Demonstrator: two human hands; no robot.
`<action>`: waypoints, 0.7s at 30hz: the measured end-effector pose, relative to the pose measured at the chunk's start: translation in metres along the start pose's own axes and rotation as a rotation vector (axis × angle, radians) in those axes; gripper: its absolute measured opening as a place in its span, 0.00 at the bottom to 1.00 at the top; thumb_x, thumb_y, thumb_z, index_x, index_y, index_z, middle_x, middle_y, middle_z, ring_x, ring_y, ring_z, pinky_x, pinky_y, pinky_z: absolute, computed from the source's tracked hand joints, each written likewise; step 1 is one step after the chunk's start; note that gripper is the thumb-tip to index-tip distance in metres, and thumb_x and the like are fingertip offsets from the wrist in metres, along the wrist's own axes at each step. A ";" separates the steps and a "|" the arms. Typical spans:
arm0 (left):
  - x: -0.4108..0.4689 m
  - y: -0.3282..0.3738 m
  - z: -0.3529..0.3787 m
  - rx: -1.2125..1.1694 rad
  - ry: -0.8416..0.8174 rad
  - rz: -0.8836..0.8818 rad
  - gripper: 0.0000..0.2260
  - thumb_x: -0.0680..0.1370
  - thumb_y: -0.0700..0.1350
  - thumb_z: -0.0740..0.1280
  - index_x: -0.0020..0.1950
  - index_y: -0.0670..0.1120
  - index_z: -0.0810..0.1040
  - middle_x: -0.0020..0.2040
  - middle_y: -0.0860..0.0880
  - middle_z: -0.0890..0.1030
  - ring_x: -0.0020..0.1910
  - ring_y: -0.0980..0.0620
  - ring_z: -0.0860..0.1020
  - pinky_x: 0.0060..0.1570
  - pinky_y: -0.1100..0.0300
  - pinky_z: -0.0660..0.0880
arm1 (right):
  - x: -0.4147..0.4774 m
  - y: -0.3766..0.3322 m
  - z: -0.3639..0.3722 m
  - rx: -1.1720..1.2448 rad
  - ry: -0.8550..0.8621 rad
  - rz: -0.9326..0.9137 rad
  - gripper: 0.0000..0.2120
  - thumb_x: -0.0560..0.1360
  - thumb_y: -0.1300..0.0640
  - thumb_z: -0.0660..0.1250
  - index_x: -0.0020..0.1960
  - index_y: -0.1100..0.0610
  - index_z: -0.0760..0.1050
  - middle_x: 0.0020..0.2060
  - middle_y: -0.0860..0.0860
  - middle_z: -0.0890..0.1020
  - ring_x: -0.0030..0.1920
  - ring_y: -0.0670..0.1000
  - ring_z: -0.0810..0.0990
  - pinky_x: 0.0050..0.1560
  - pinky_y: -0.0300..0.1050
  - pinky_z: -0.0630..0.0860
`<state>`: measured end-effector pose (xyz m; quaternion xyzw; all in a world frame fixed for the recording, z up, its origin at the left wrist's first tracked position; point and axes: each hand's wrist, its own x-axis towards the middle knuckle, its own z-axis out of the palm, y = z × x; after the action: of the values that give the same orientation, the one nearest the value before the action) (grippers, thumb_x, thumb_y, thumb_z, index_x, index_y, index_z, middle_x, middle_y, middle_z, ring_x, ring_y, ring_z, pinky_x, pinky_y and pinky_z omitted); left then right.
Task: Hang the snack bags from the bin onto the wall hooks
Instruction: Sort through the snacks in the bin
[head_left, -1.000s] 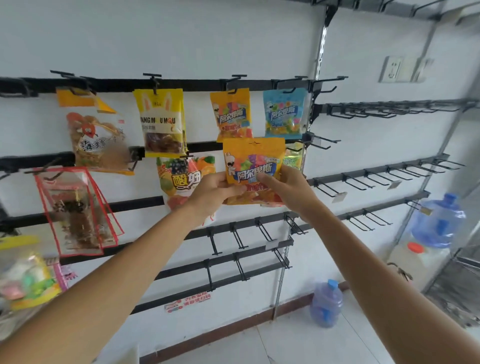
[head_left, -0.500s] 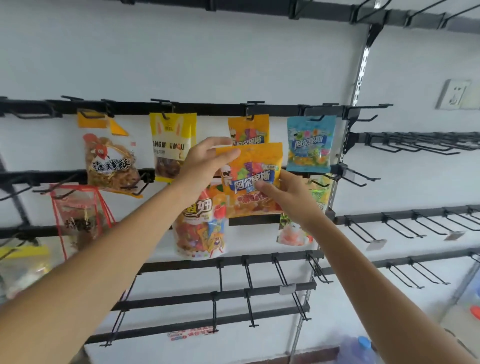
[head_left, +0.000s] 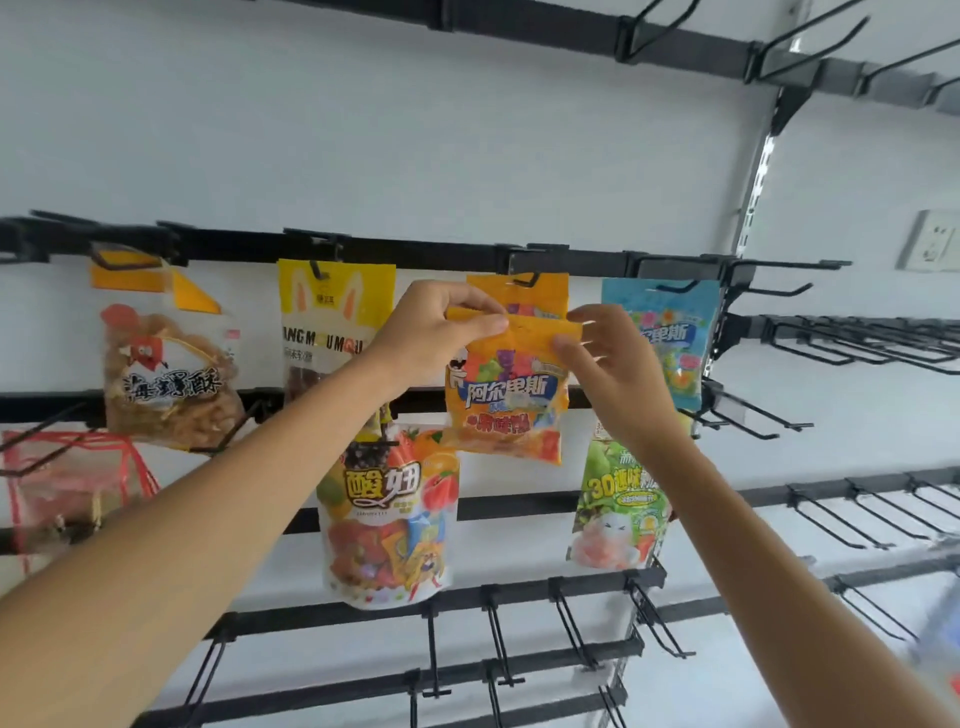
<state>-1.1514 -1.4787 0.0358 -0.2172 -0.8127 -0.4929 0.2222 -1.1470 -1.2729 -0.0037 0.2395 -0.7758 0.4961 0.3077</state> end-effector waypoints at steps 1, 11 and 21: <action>0.004 0.000 0.002 -0.001 -0.005 0.015 0.02 0.75 0.46 0.73 0.47 0.49 0.83 0.47 0.54 0.84 0.52 0.57 0.80 0.61 0.51 0.74 | 0.007 -0.002 -0.001 -0.044 0.019 -0.031 0.12 0.78 0.49 0.67 0.59 0.53 0.74 0.49 0.45 0.81 0.46 0.43 0.80 0.41 0.33 0.75; 0.029 0.019 0.014 -0.022 0.139 0.201 0.03 0.76 0.47 0.71 0.43 0.53 0.82 0.45 0.54 0.83 0.47 0.55 0.82 0.47 0.55 0.80 | 0.053 -0.018 -0.011 -0.087 0.035 -0.152 0.02 0.78 0.56 0.67 0.46 0.52 0.77 0.36 0.42 0.79 0.35 0.38 0.76 0.33 0.30 0.69; 0.033 0.008 0.016 0.474 0.373 0.533 0.11 0.75 0.51 0.71 0.53 0.46 0.80 0.50 0.53 0.78 0.50 0.54 0.76 0.51 0.57 0.73 | 0.076 -0.008 -0.006 -0.069 -0.040 -0.111 0.05 0.78 0.55 0.66 0.45 0.53 0.77 0.33 0.45 0.79 0.30 0.38 0.76 0.29 0.30 0.67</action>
<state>-1.1756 -1.4569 0.0536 -0.2701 -0.7647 -0.2478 0.5299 -1.1936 -1.2759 0.0573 0.2812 -0.7838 0.4466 0.3272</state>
